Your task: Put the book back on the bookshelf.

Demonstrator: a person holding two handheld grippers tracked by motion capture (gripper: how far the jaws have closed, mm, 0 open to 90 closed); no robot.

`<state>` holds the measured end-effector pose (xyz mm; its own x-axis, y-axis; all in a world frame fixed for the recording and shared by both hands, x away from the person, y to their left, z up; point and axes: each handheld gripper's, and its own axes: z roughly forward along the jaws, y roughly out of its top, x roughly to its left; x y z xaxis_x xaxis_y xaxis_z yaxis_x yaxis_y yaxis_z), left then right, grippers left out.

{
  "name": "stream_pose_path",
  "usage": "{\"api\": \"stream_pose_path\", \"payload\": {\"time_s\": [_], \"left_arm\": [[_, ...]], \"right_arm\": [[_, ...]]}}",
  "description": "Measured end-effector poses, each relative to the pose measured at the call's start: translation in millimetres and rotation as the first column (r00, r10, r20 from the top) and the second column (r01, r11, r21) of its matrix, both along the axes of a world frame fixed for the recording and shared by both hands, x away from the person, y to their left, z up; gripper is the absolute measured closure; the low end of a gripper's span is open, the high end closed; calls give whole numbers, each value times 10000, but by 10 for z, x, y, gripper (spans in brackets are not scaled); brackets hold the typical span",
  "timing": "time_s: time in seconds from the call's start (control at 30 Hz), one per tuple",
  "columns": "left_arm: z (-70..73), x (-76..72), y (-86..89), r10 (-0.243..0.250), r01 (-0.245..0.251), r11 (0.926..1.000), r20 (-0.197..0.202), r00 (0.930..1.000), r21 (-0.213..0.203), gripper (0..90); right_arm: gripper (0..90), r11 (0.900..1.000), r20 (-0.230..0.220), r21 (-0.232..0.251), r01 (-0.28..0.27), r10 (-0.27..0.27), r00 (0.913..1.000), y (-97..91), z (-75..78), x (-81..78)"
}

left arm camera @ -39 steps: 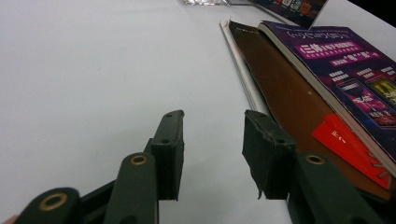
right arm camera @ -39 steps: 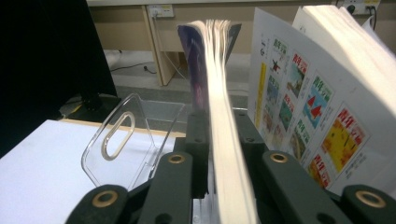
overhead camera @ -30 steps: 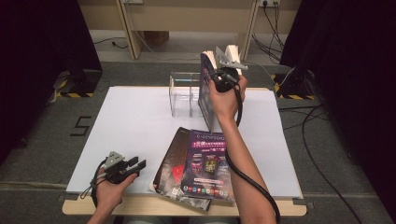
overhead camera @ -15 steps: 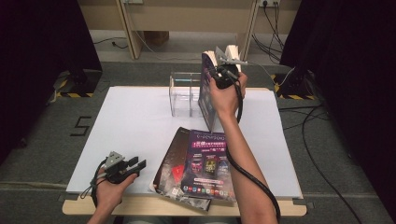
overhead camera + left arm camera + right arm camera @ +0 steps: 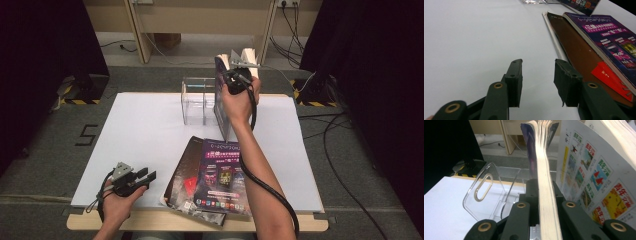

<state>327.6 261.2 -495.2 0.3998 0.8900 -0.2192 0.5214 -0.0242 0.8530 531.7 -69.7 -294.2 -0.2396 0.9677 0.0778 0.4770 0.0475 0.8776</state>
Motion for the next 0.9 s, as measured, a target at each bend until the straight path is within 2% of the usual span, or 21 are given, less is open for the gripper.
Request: {"api": "stream_pose_path", "payload": {"time_s": [0.4, 0.63, 0.9], "left_arm": [[1, 7, 20, 64, -64, 10000, 19, 10000, -35, 577], [2, 11, 31, 114, -114, 9999, 30, 9999, -52, 577], [-2, 14, 29, 116, -116, 9999, 12, 9999, -60, 578]], "right_arm": [[831, 9999, 497, -8, -124, 125, 9987, 97, 25, 91], [832, 9997, 777, -171, 177, -163, 9968, 130, -20, 177], [831, 9990, 1018, -127, 419, -404, 9940, 138, -41, 261]]}}
